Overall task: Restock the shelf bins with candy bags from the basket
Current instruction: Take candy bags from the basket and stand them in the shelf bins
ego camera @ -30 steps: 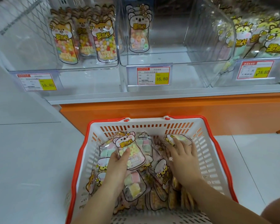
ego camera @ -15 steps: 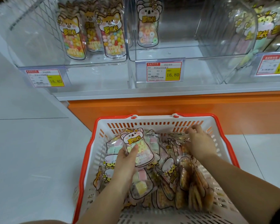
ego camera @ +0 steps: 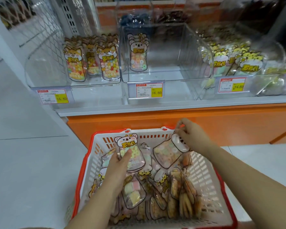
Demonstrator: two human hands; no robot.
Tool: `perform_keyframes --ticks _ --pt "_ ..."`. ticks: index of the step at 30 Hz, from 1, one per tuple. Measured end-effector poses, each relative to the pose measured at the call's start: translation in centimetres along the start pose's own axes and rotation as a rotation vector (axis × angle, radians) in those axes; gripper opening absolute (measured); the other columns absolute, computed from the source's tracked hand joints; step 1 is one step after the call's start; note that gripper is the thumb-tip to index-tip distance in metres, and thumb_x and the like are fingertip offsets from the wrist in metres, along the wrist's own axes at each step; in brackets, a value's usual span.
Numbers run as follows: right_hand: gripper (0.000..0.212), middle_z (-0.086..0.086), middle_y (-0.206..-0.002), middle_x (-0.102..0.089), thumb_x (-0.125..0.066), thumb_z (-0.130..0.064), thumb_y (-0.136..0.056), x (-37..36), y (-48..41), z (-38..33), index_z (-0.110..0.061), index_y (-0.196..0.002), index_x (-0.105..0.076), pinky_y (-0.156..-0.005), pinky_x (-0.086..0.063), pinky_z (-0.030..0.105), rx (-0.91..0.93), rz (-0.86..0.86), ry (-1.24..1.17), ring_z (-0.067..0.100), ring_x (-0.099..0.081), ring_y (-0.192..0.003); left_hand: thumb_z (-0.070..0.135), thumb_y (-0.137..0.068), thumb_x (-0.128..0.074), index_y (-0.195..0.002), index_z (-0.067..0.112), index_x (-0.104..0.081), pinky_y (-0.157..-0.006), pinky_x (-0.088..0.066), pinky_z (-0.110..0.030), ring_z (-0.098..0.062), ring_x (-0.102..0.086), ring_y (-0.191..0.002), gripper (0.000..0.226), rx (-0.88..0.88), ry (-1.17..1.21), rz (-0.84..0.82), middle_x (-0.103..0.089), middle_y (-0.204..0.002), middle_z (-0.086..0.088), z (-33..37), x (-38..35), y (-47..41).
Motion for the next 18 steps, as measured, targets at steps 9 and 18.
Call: perform_keyframes --ticks 9,18 --pt "0.015 0.005 -0.057 -0.054 -0.051 -0.002 -0.097 5.6 5.1 -9.3 -0.008 -0.096 -0.065 -0.052 -0.049 0.029 -0.083 -0.283 -0.338 0.013 -0.059 -0.046 0.052 -0.091 -0.057 -0.138 0.026 -0.047 -0.096 -0.041 -0.022 -0.013 -0.051 -0.129 0.055 -0.418 -0.36 -0.134 -0.057 -0.136 0.008 9.2 -3.5 7.3" --pt "0.014 -0.005 -0.065 -0.07 -0.059 -0.021 -0.096 6.3 6.3 -10.4 -0.015 -0.092 -0.071 -0.065 -0.043 0.026 -0.346 -0.248 -0.936 0.009 -0.065 -0.064 0.061 -0.087 -0.046 -0.143 0.036 -0.037 -0.107 -0.029 -0.023 0.002 -0.036 -0.134 0.062 -0.539 -0.362 -0.165 -0.039 -0.146 0.023 15.6 -6.5 10.6"
Point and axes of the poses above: each hand's wrist, its own y-axis away from the middle knuckle, its own x-axis out of the back of the hand, z = x × y, the point moved 8 cm from there along -y, towards the middle knuckle
